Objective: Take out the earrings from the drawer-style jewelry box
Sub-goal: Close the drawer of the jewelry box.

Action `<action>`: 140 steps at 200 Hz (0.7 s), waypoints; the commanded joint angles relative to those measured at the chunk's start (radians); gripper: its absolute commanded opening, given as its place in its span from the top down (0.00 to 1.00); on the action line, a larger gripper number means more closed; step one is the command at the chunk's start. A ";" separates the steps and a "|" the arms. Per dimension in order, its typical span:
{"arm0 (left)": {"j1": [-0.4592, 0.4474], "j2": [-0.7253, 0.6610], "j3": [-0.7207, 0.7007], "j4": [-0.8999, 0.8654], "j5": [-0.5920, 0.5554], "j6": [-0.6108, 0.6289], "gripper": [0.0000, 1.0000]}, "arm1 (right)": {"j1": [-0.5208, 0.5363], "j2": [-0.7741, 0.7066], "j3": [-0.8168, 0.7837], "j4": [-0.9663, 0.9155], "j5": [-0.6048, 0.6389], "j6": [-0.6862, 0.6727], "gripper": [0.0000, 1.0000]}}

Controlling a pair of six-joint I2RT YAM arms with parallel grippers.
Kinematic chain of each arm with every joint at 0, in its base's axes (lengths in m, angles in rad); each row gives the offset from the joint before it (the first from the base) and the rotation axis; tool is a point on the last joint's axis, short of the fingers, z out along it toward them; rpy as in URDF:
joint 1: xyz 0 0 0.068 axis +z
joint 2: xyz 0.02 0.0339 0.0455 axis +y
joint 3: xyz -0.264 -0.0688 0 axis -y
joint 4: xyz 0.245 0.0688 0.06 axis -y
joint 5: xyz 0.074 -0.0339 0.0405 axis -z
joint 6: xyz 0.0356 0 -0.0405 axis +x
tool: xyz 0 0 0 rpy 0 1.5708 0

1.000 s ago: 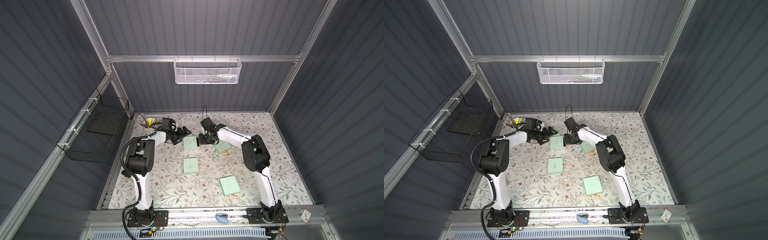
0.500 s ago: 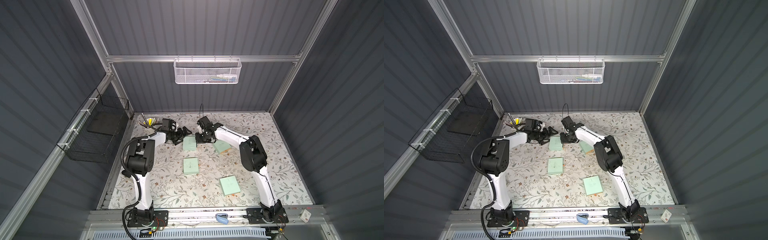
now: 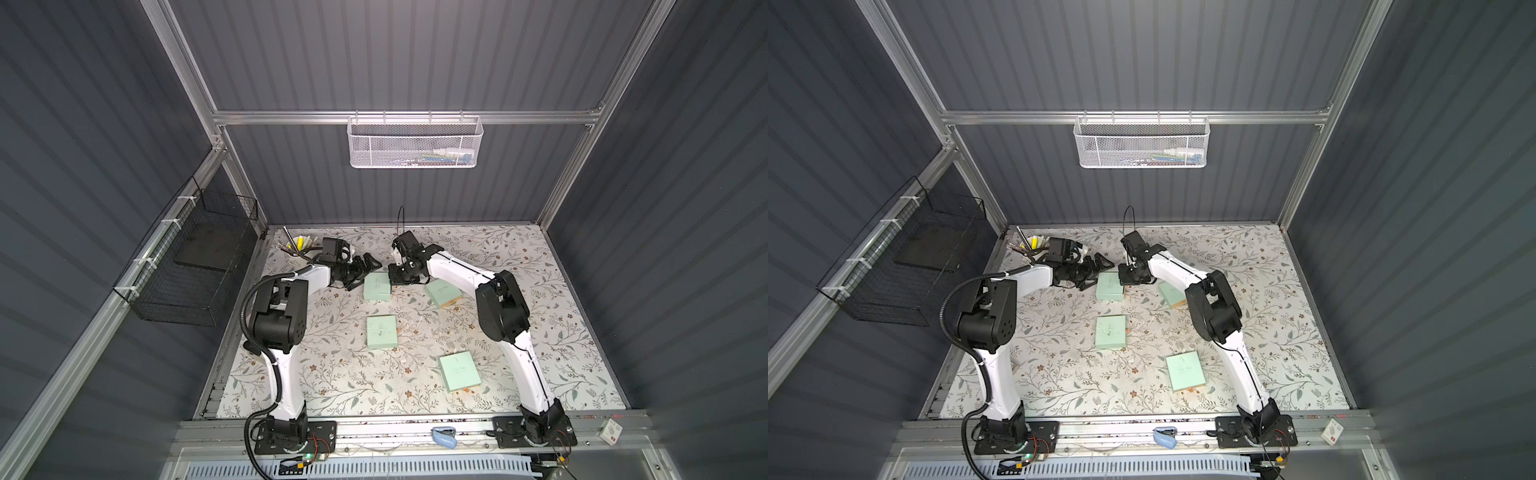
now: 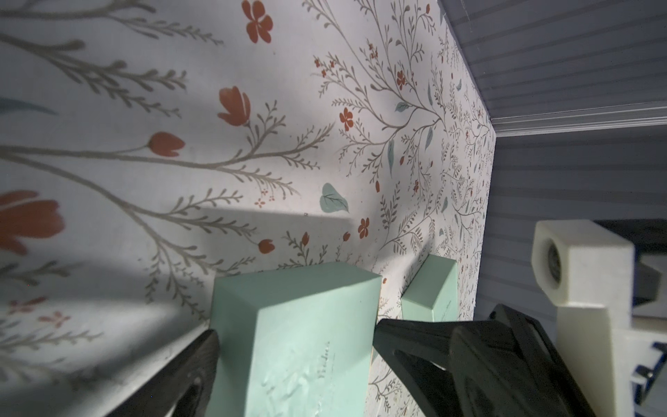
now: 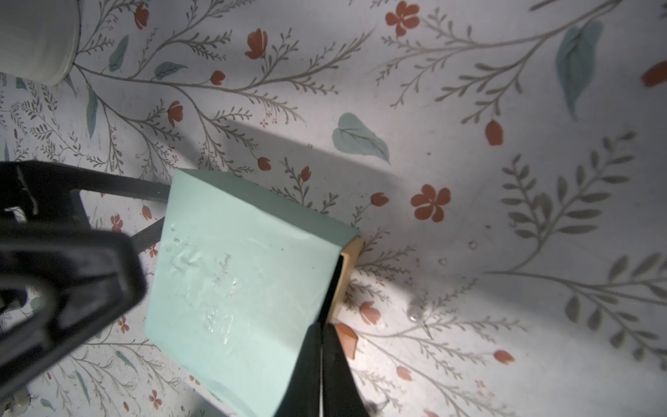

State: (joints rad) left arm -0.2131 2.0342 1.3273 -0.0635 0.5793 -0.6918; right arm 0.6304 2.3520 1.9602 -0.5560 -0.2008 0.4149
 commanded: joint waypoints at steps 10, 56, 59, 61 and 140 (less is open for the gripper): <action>-0.003 -0.058 -0.026 -0.031 -0.014 0.005 0.00 | 0.014 0.030 0.027 -0.006 -0.025 0.007 0.91; -0.002 -0.080 -0.035 -0.055 -0.053 0.020 0.00 | 0.013 -0.060 -0.040 0.040 0.004 0.011 0.86; -0.002 -0.080 -0.037 -0.056 -0.054 0.019 0.00 | 0.013 -0.067 -0.047 0.045 0.006 0.012 0.85; -0.002 -0.080 -0.038 -0.056 -0.054 0.019 0.00 | 0.012 -0.071 -0.050 0.046 0.007 0.011 0.84; 0.001 -0.078 -0.046 -0.048 -0.047 0.019 0.00 | 0.000 -0.190 -0.211 0.086 0.046 0.016 0.85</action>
State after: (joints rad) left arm -0.2142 1.9850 1.2926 -0.0967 0.5308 -0.6910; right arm 0.6373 2.1616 1.7828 -0.4805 -0.1745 0.4229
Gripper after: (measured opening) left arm 0.997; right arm 0.175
